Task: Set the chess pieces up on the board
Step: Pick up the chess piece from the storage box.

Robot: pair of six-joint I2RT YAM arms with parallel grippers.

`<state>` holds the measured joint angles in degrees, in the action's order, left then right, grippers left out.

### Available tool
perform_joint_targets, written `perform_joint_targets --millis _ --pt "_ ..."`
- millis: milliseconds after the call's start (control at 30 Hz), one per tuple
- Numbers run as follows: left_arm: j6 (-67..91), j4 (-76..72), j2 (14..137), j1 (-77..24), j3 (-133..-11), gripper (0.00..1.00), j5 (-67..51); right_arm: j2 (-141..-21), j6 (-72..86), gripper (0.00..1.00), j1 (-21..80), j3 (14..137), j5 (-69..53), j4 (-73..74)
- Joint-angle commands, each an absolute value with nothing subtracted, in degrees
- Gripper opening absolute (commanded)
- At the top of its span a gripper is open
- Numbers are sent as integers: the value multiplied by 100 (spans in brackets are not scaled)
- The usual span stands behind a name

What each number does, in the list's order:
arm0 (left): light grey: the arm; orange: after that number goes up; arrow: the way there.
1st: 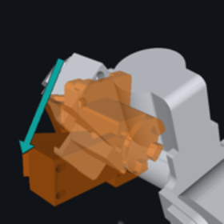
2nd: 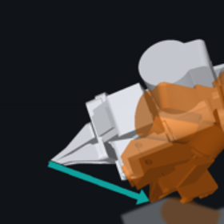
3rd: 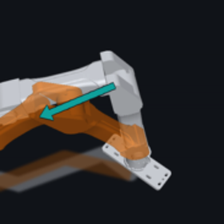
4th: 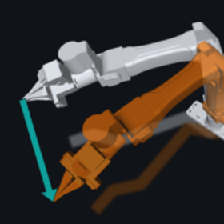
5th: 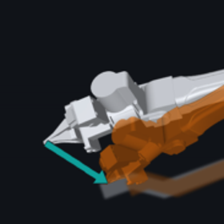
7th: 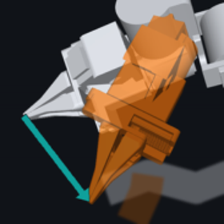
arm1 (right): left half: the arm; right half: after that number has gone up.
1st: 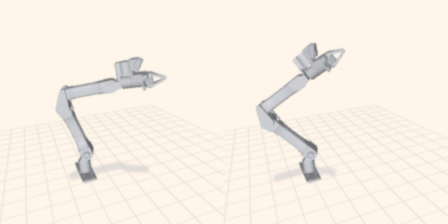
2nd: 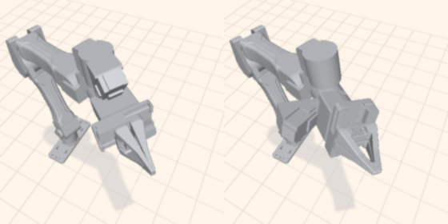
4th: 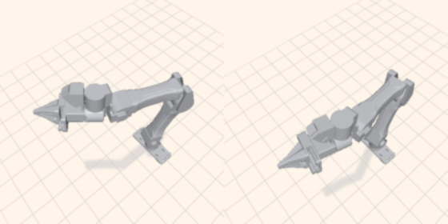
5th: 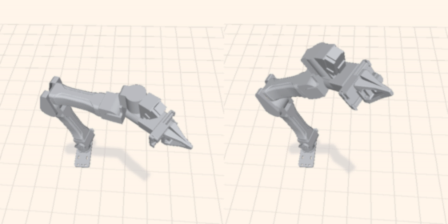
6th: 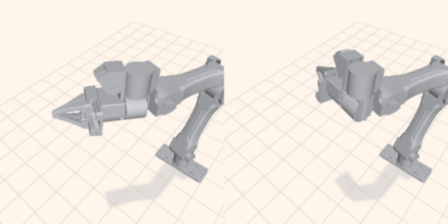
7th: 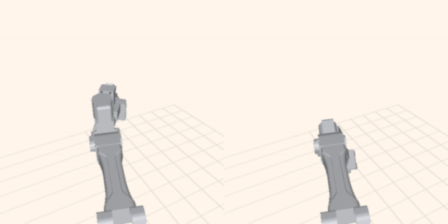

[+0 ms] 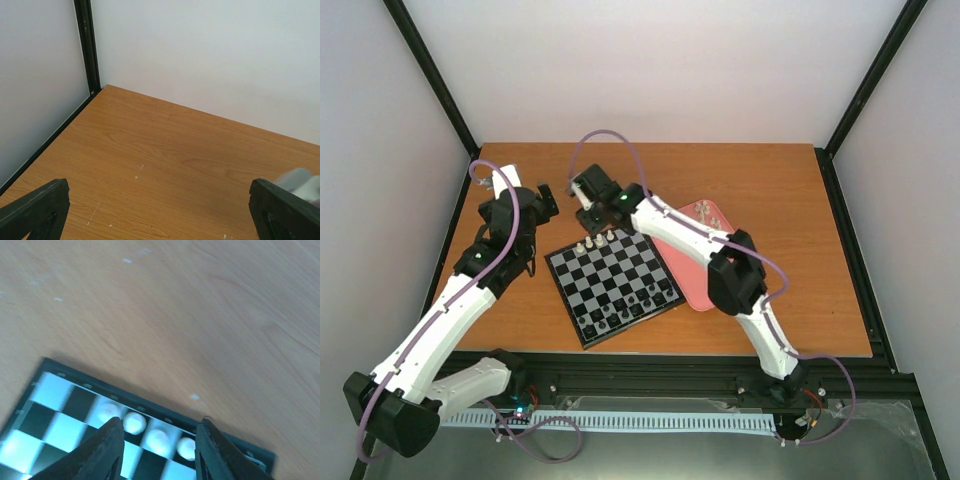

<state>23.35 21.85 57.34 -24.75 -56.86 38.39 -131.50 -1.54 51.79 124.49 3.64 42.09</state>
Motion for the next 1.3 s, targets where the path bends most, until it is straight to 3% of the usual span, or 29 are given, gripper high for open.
perform_joint_targets --millis 0,400,1267 --pt "2381 2093 5621 -2435 -5701 100 3854 -12515 176 41 4559 11444 975 3789" --pt "2392 2045 6097 -2434 -5805 100 3781 -11758 676 42 2899 9720 1803 3183" --pt "2391 2038 6390 -2435 -5872 100 3858 -12747 676 37 2345 10072 1748 3394"
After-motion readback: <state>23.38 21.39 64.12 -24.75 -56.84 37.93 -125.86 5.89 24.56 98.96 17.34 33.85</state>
